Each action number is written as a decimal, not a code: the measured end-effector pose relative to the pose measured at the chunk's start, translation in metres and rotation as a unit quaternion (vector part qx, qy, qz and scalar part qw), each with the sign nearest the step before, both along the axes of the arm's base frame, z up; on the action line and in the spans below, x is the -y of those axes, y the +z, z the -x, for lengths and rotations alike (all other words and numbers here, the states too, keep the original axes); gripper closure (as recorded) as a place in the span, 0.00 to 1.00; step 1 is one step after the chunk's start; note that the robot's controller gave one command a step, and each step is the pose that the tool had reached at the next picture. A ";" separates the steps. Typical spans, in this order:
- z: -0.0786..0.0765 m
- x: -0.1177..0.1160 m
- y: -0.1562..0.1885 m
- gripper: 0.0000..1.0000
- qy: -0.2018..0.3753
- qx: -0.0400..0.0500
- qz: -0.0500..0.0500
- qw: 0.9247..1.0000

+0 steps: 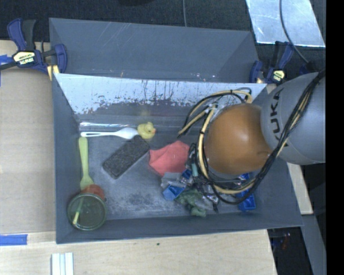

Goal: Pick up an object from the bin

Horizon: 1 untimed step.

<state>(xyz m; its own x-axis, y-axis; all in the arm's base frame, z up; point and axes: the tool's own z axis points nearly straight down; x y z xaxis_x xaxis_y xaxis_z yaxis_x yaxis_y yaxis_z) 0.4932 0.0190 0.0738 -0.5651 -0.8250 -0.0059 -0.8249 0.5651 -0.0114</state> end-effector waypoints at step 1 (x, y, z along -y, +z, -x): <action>-0.001 -0.002 0.015 1.00 0.000 0.003 -0.002 1.000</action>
Offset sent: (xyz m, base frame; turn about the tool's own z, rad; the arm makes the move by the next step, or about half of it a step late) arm 0.0009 0.0016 0.0417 -0.0006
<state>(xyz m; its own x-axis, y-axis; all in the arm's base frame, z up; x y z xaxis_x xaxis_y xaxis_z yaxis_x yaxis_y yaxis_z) 0.4945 0.0207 0.0884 -0.5643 -0.8255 -0.0123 -0.8254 0.5644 -0.0142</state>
